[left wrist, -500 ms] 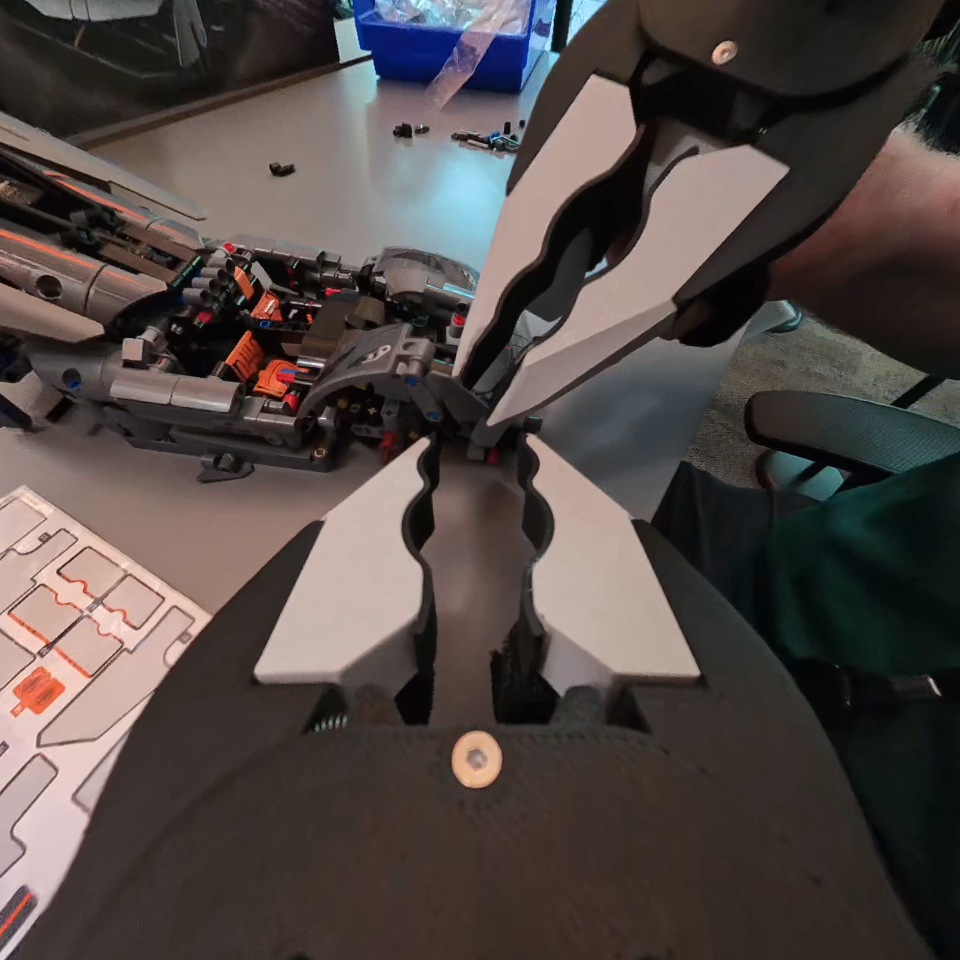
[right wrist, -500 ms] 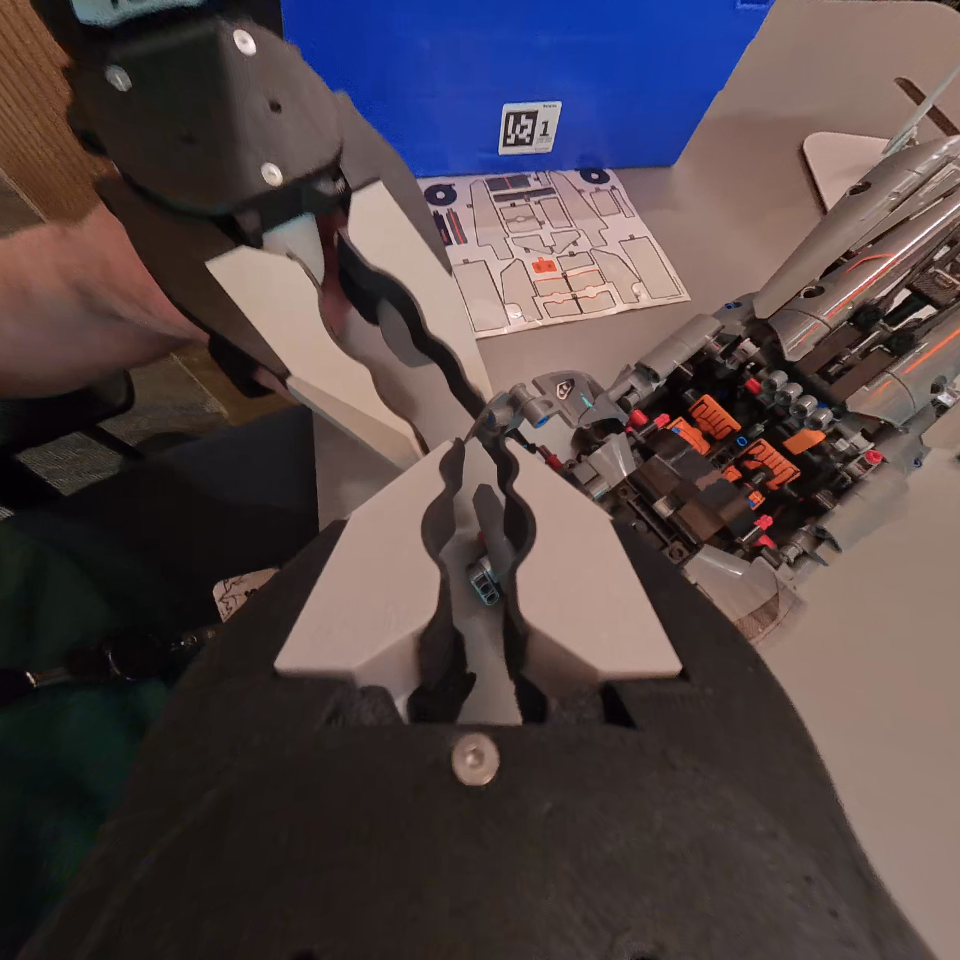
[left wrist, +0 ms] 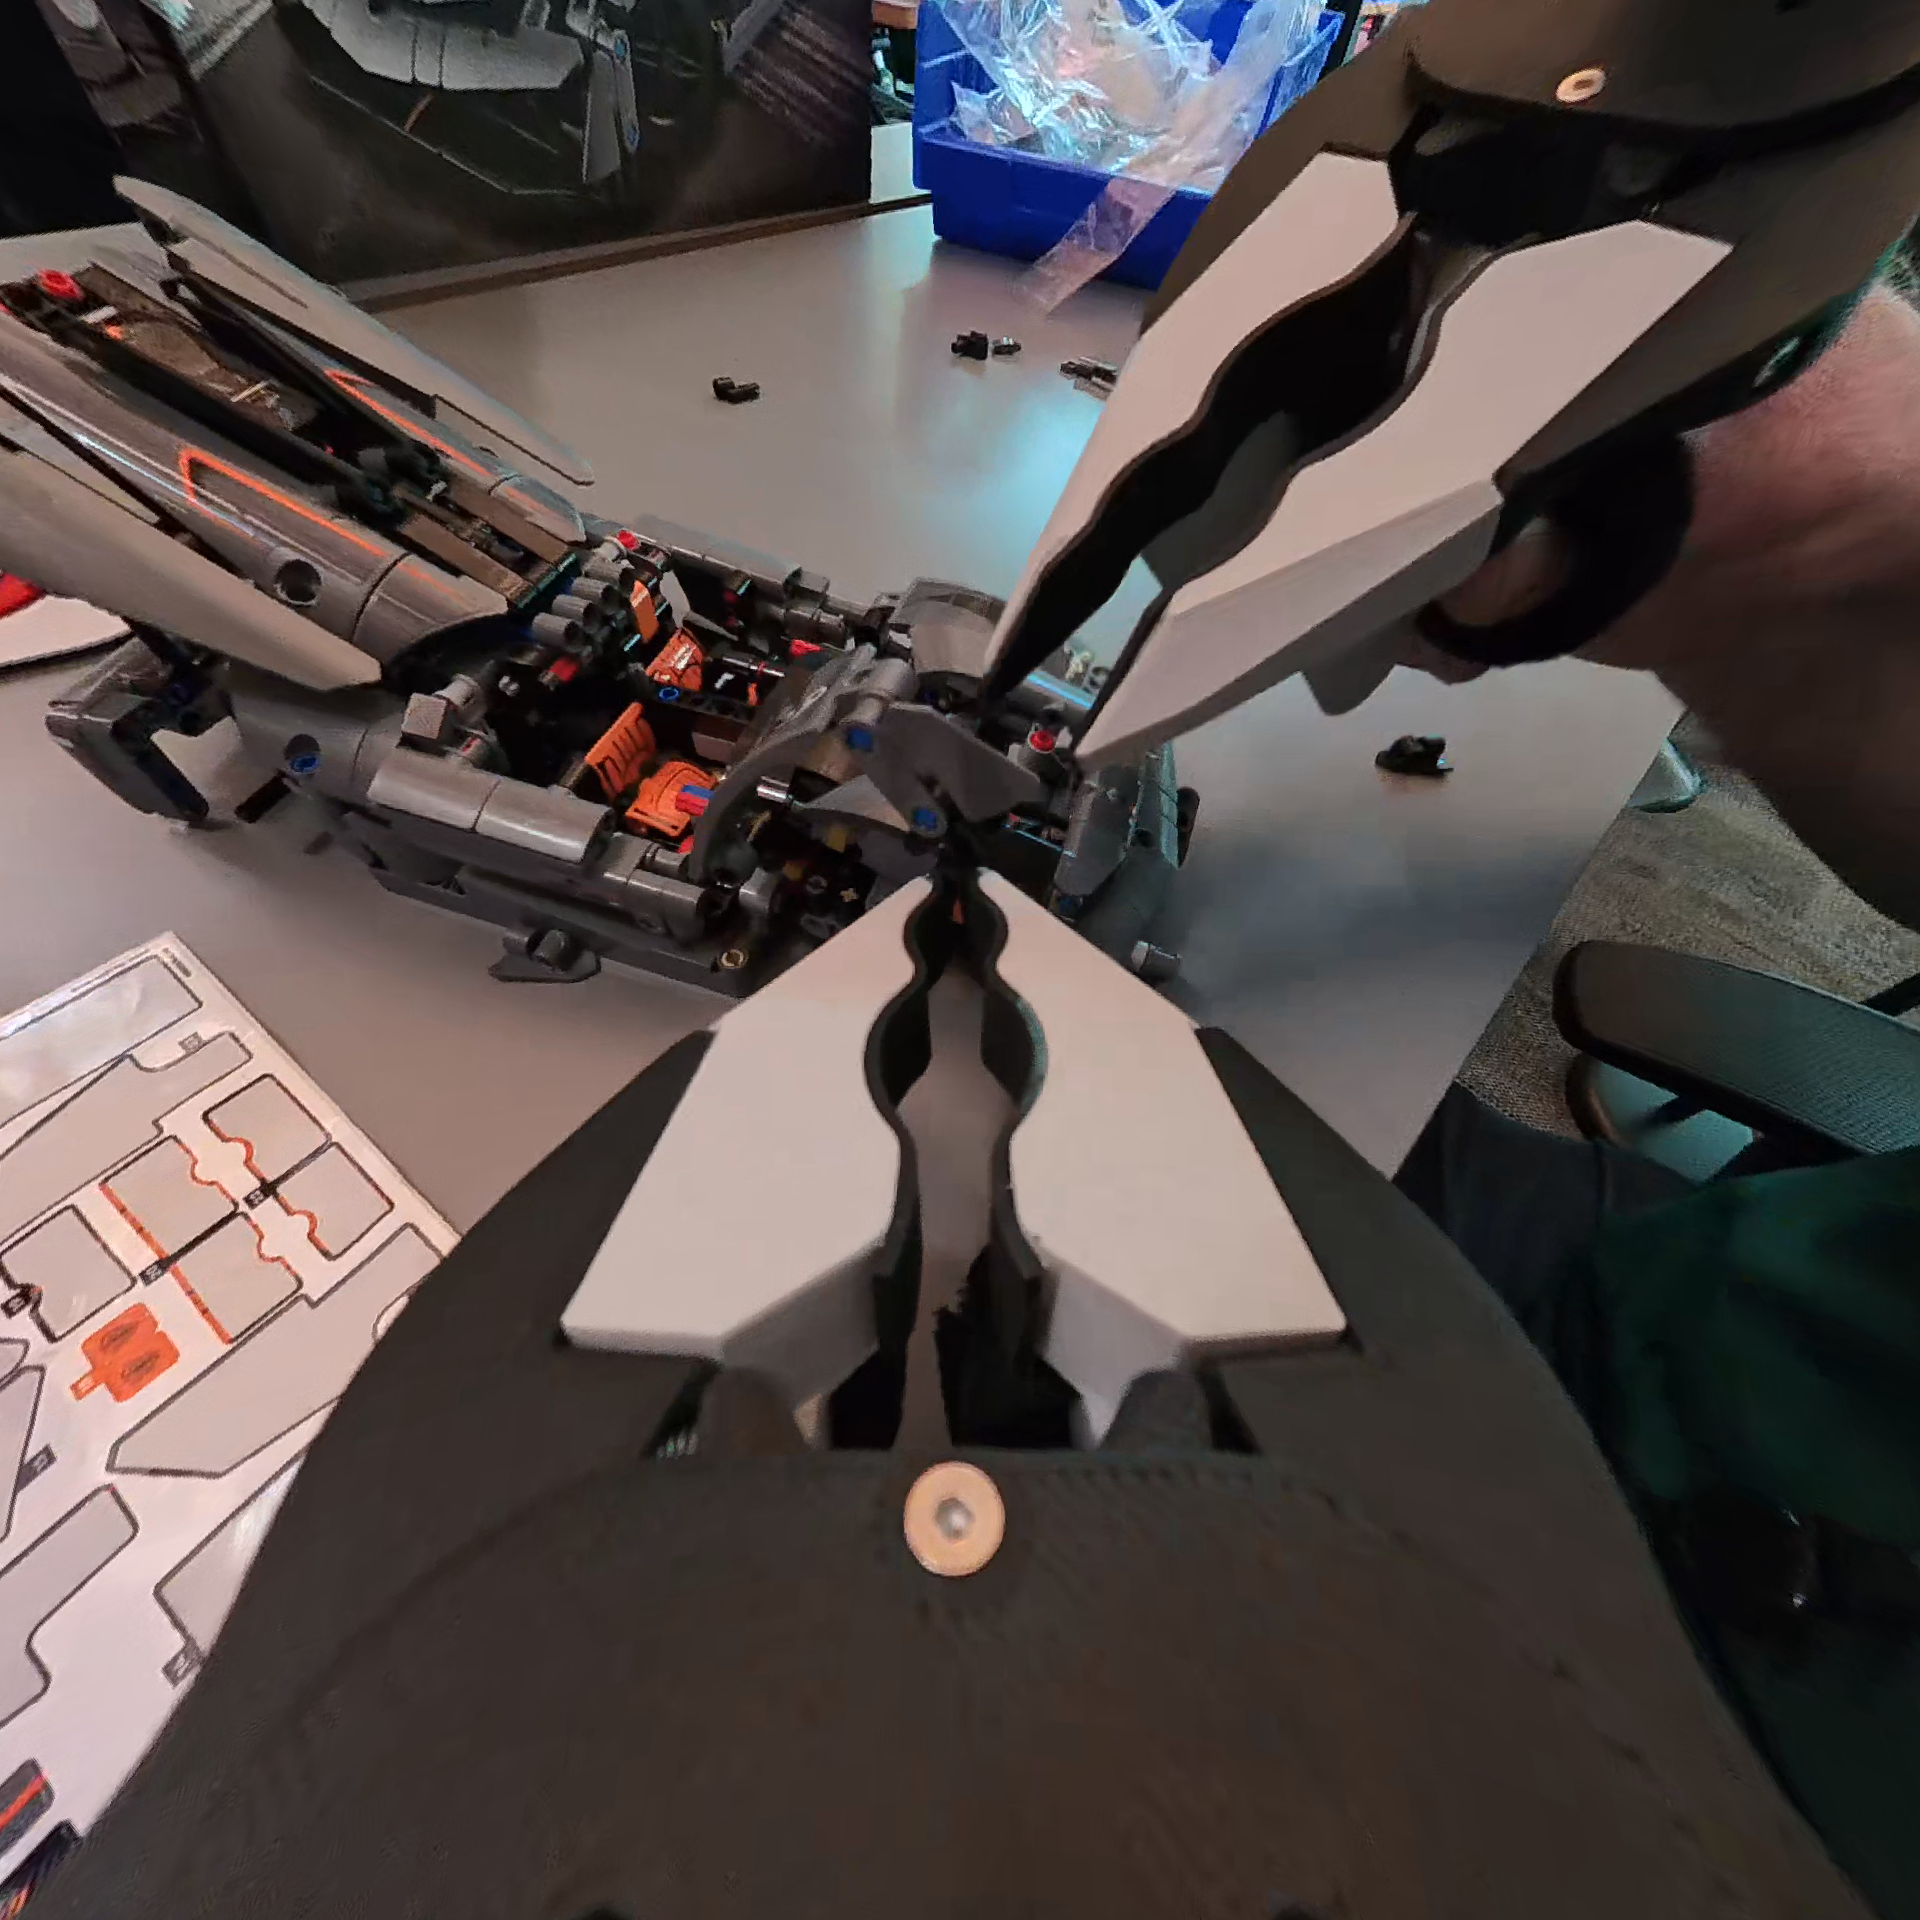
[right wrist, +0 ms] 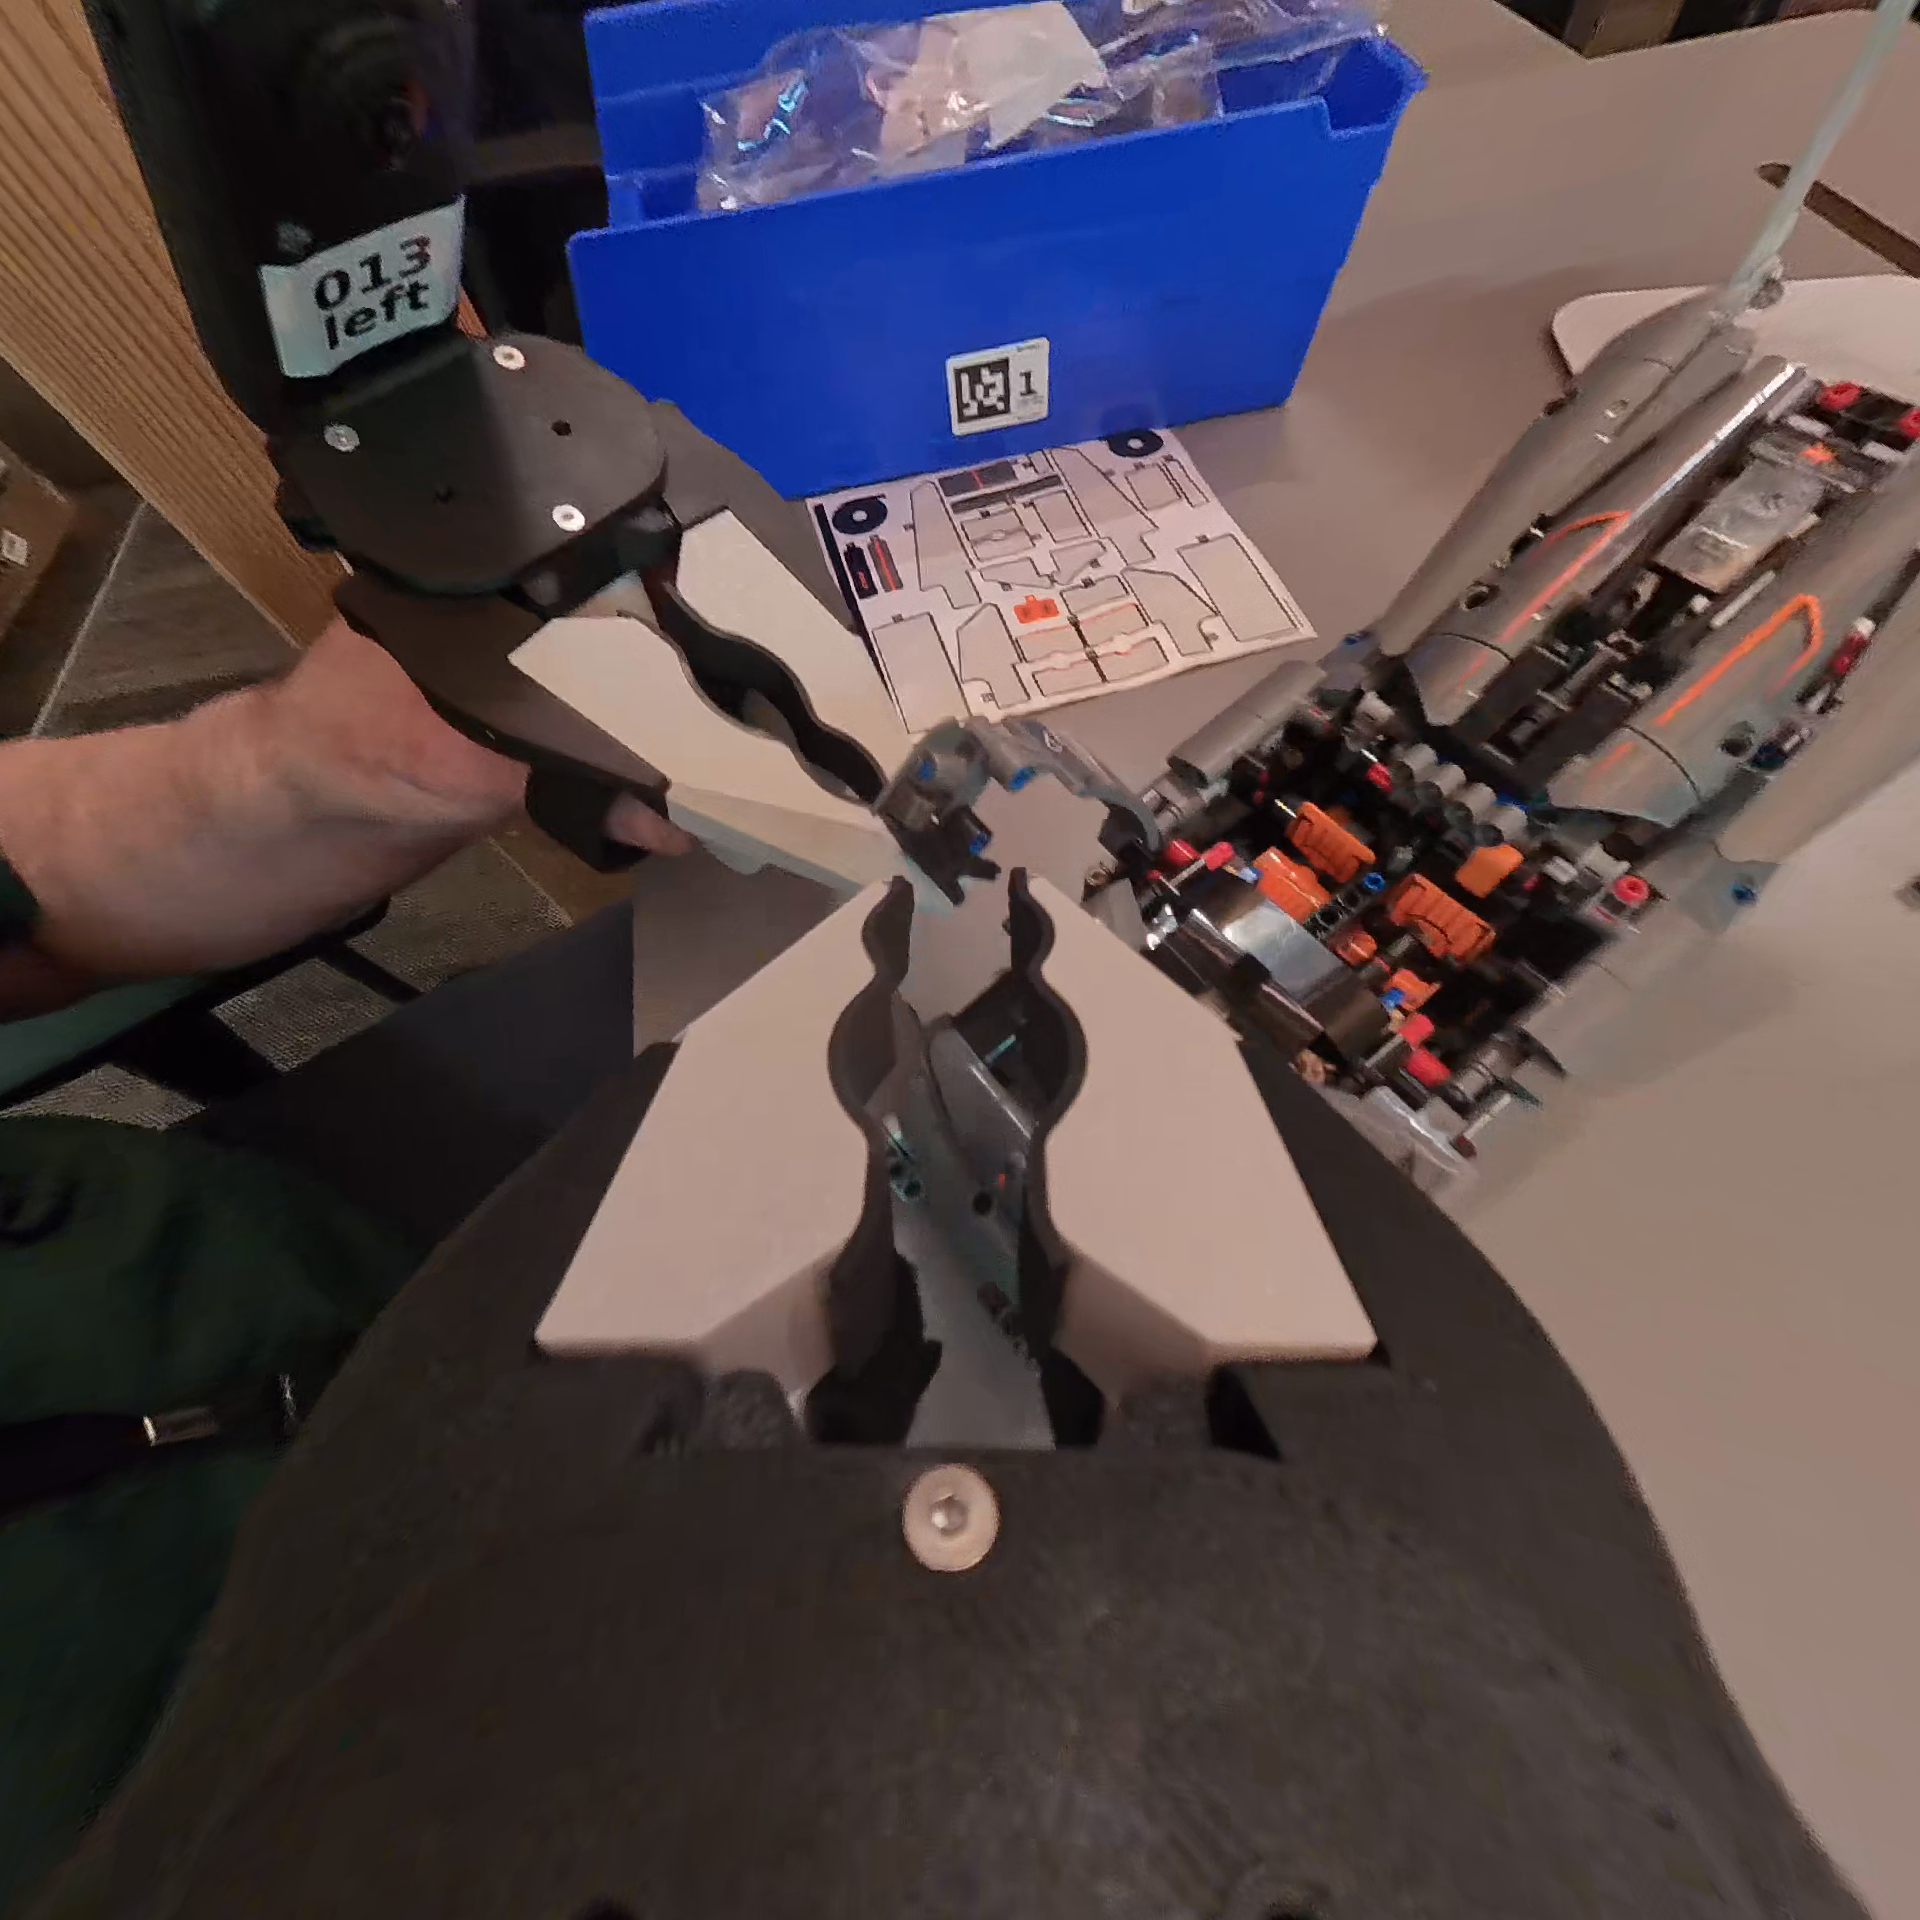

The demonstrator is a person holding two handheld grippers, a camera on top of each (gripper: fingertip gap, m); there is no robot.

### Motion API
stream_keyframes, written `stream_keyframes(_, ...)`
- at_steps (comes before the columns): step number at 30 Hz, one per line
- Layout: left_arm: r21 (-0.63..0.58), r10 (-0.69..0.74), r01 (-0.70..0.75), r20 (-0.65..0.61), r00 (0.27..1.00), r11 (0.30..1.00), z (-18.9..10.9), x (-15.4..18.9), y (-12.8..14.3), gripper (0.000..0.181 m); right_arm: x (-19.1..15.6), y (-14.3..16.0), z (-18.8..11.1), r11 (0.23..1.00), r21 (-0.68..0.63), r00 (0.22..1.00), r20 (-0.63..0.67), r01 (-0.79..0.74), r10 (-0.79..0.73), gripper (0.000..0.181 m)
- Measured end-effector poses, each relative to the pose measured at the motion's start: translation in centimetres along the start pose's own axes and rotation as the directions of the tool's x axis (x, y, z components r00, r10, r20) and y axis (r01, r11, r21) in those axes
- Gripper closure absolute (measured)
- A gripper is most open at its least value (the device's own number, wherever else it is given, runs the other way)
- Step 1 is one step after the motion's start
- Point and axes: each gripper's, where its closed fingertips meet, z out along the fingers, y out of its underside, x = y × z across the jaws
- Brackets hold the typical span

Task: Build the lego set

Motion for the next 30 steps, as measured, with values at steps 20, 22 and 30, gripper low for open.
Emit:
stream_keyframes(20,0.075,-0.017,0.01,0.084,0.996,0.997,-1.1,-1.7,-1.9,0.174,1.8,2.0,-4.8,0.998,0.067,1.0,-0.023,0.014,-0.012,0.164)
stream_keyframes(22,0.084,-0.03,0.022,0.092,0.995,0.996,-1.4,-1.7,-1.9,0.173,2.1,2.6,-6.2,0.996,0.084,0.999,-0.046,0.012,-0.008,0.165)
stream_keyframes(30,0.018,-0.011,0.008,0.184,0.983,1.0,-2.1,-2.1,-1.1,0.169,3.4,5.4,-10.0,0.99,0.14,0.996,-0.084,-0.012,0.024,0.166)
